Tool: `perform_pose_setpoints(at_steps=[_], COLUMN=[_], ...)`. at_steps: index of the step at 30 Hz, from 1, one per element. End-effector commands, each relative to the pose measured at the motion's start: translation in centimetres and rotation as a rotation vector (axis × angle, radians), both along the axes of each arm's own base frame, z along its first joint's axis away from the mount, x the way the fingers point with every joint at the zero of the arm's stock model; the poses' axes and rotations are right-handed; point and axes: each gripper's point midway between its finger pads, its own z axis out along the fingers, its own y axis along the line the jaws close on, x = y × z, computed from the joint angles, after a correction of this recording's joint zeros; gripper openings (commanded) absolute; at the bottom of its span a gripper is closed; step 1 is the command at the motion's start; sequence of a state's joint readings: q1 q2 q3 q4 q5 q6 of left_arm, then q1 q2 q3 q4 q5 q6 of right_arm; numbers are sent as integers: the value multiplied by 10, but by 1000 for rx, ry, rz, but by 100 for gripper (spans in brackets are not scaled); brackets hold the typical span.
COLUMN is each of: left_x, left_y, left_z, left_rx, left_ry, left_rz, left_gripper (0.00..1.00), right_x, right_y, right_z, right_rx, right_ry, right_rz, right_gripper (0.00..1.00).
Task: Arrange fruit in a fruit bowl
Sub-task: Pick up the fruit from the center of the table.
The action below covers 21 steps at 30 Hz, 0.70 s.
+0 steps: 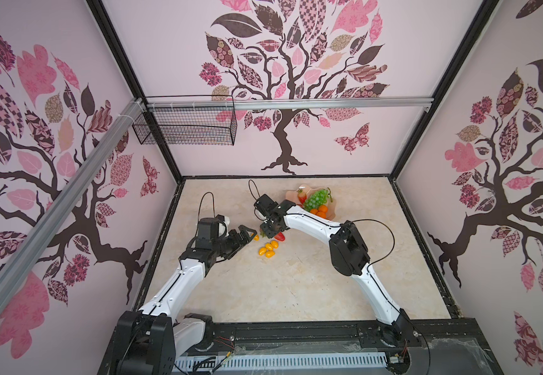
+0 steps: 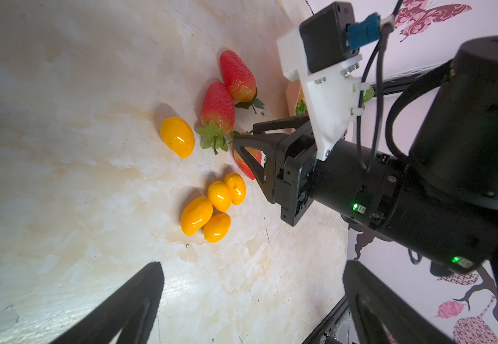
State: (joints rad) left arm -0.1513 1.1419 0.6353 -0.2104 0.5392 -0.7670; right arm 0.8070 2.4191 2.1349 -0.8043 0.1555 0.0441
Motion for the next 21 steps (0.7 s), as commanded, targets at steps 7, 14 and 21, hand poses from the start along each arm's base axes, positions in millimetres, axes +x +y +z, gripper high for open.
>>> perform_pose_setpoints(at_steps=[7, 14, 21], left_x=[-3, -2, -2], left_y=[0, 0, 0], left_z=[-7, -5, -4], left_rx=[1, 2, 1], left_ry=[5, -1, -2], left_rz=[2, 2, 1], left_gripper=[98, 98, 98], right_x=[2, 6, 7], right_y=[-7, -3, -1], right_z=[-33, -29, -25], right_rx=[-60, -46, -35], right_ry=[43, 35, 32], right_rz=[-7, -10, -11], right_gripper=[39, 36, 27])
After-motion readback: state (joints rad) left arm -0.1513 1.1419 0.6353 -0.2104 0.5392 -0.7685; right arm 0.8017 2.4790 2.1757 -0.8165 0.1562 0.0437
